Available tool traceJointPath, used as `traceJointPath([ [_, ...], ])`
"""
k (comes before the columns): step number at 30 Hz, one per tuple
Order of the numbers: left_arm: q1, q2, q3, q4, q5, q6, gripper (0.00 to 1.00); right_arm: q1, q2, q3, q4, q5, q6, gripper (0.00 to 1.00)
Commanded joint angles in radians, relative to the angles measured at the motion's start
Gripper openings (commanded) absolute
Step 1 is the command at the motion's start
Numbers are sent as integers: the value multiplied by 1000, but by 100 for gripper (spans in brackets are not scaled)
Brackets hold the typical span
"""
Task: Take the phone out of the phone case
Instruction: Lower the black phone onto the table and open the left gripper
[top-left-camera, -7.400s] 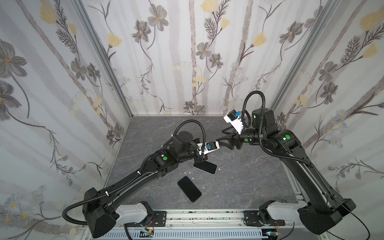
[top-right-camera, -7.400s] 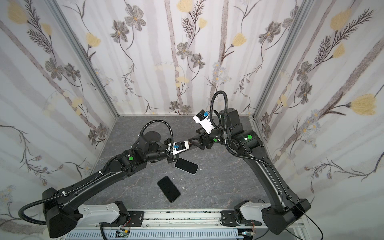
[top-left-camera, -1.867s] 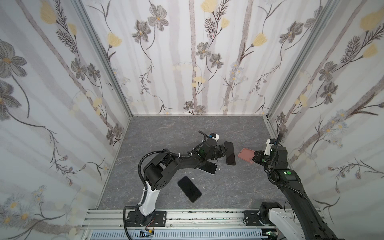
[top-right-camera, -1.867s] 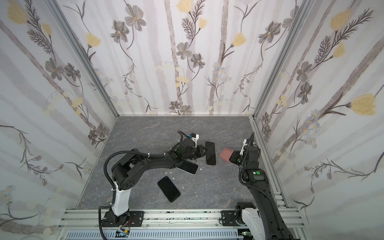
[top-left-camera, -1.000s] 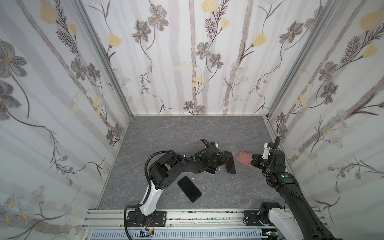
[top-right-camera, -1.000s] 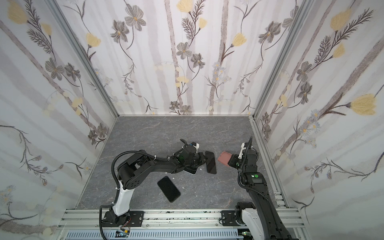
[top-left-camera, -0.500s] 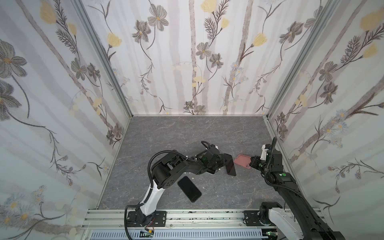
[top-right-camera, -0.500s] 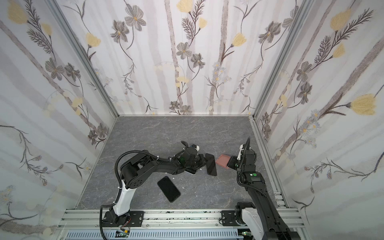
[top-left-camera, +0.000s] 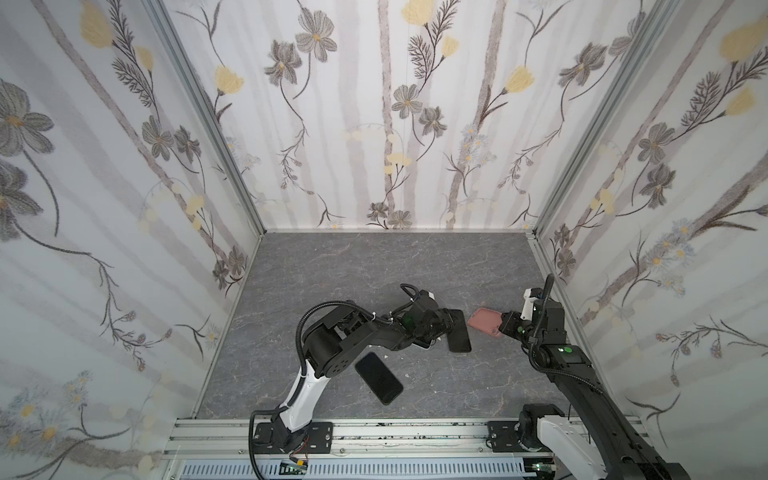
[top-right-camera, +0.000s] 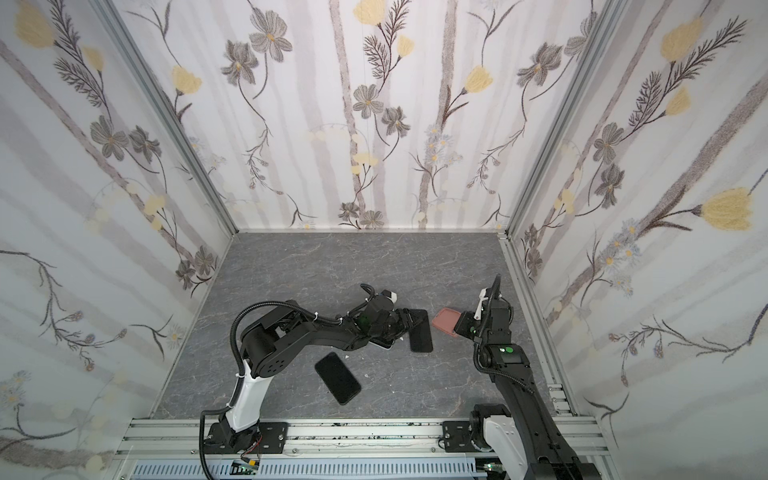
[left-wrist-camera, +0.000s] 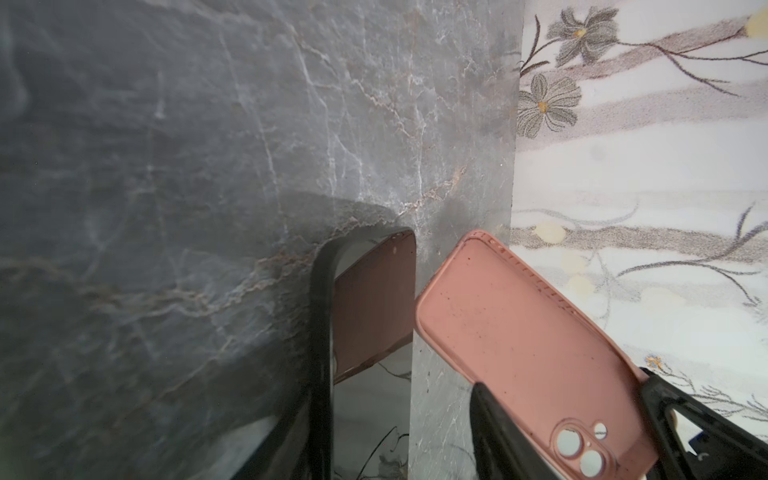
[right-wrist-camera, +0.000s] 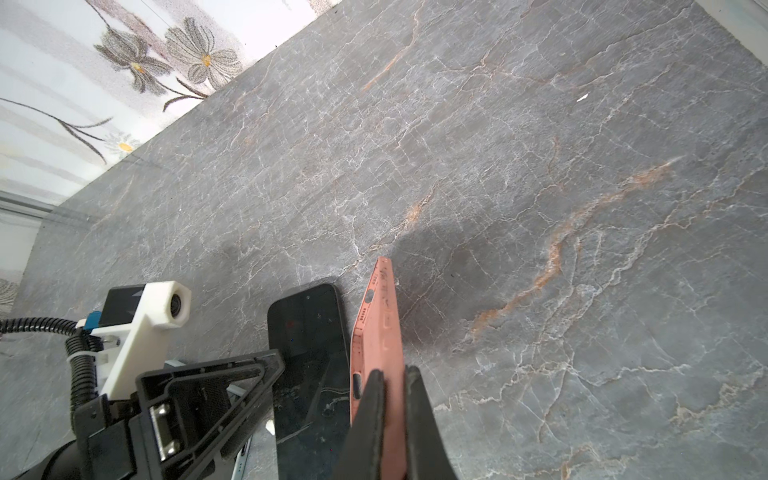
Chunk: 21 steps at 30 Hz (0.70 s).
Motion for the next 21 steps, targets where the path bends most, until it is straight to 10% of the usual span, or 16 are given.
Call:
traceJointPath([
  [1, 8, -9, -21, -44, -30, -21, 67, 0, -3, -2, 24, 37, -8, 0],
  [11, 27, -105, -65, -166, -162, 42, 83, 0, -33, 45, 24, 109, -22, 0],
  [21, 58, -293, 75, -392, -308, 515, 100, 1, -136, 68, 224, -148, -100, 0],
])
